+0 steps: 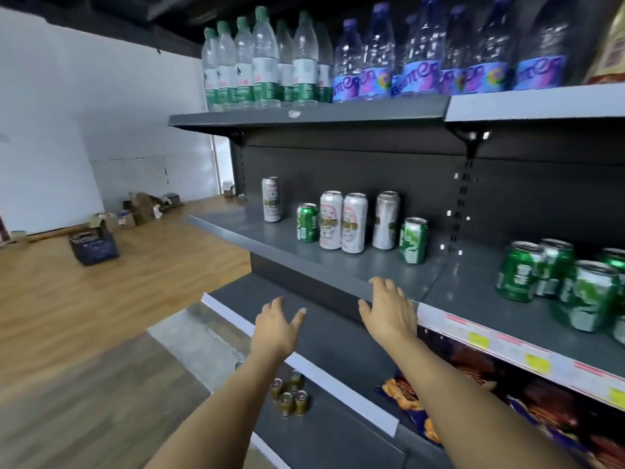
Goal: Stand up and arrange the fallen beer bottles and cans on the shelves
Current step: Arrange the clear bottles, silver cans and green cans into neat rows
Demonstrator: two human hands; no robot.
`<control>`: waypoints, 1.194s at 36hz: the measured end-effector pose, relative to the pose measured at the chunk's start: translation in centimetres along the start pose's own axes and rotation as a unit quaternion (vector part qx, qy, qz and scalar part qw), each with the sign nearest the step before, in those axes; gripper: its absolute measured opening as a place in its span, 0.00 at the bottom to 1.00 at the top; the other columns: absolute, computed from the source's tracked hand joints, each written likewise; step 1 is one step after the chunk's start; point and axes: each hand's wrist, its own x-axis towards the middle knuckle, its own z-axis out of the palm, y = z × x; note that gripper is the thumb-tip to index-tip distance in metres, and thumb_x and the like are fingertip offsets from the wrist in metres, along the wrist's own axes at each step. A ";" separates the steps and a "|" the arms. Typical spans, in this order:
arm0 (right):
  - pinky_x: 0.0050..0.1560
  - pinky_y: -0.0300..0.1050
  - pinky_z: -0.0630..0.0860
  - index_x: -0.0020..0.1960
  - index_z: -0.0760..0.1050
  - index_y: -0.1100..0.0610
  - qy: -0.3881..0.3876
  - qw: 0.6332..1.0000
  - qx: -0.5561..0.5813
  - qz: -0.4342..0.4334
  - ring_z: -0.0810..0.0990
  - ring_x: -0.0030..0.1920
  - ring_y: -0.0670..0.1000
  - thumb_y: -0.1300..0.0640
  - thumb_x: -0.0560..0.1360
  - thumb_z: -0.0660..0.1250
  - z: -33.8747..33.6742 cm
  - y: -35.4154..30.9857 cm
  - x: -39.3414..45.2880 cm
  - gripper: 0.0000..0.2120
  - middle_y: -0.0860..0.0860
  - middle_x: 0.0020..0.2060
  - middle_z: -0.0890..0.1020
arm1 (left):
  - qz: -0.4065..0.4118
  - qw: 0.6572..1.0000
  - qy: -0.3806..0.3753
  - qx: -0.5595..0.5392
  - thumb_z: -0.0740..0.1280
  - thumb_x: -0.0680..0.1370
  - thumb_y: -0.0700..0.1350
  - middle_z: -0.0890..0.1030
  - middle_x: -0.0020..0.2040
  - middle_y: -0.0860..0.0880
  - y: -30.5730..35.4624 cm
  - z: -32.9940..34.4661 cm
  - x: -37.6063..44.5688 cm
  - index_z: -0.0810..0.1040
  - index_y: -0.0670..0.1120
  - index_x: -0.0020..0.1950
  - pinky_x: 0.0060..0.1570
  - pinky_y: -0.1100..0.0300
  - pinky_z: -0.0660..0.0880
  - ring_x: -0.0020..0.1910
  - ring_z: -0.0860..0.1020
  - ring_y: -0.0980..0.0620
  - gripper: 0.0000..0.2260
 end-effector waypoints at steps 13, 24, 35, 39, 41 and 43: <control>0.61 0.50 0.70 0.70 0.64 0.54 -0.004 0.999 0.012 -0.031 0.70 0.66 0.55 0.48 0.80 0.60 7.5 -10.0 15.0 0.21 0.52 0.66 0.71 | 0.003 1.000 0.024 -0.017 0.62 0.80 0.57 0.67 0.72 0.43 -5.7 -2.6 17.6 0.64 0.44 0.74 0.67 0.51 0.65 0.71 0.65 0.43 0.27; 0.56 0.48 0.73 0.69 0.65 0.54 0.005 0.996 0.044 -0.073 0.71 0.65 0.55 0.49 0.80 0.60 11.5 -18.0 28.9 0.20 0.53 0.64 0.73 | 0.011 1.000 0.027 -0.001 0.65 0.79 0.54 0.70 0.69 0.41 -5.6 -4.8 33.8 0.67 0.43 0.72 0.66 0.54 0.64 0.69 0.68 0.41 0.26; 0.58 0.50 0.72 0.70 0.62 0.57 -0.028 0.998 -0.012 -0.047 0.69 0.66 0.55 0.51 0.79 0.62 17.2 -23.9 38.9 0.22 0.54 0.66 0.69 | 0.051 0.998 -0.016 -0.013 0.70 0.77 0.51 0.67 0.71 0.41 -7.5 -4.9 48.0 0.62 0.44 0.75 0.66 0.49 0.67 0.69 0.67 0.41 0.30; 0.61 0.49 0.71 0.73 0.59 0.57 -0.014 1.000 0.000 0.000 0.68 0.68 0.54 0.51 0.80 0.61 18.4 -25.1 42.3 0.25 0.54 0.68 0.67 | 0.075 0.996 -0.049 -0.027 0.73 0.74 0.48 0.66 0.71 0.40 -7.7 -4.7 53.0 0.59 0.43 0.76 0.67 0.50 0.66 0.70 0.67 0.40 0.36; 0.61 0.49 0.70 0.72 0.59 0.57 -0.004 1.000 0.003 0.016 0.68 0.68 0.54 0.51 0.80 0.61 18.7 -25.4 43.7 0.24 0.54 0.68 0.68 | 0.079 0.994 -0.065 -0.046 0.74 0.73 0.48 0.65 0.72 0.40 -7.8 -4.4 55.0 0.55 0.43 0.77 0.67 0.49 0.65 0.70 0.66 0.40 0.40; 0.61 0.48 0.70 0.72 0.60 0.56 0.004 0.999 0.005 0.034 0.69 0.68 0.54 0.50 0.80 0.61 18.9 -25.7 44.9 0.24 0.54 0.68 0.68 | 0.082 0.990 -0.082 -0.075 0.76 0.71 0.49 0.63 0.74 0.40 -7.8 -3.9 56.5 0.52 0.44 0.78 0.68 0.49 0.64 0.72 0.64 0.40 0.45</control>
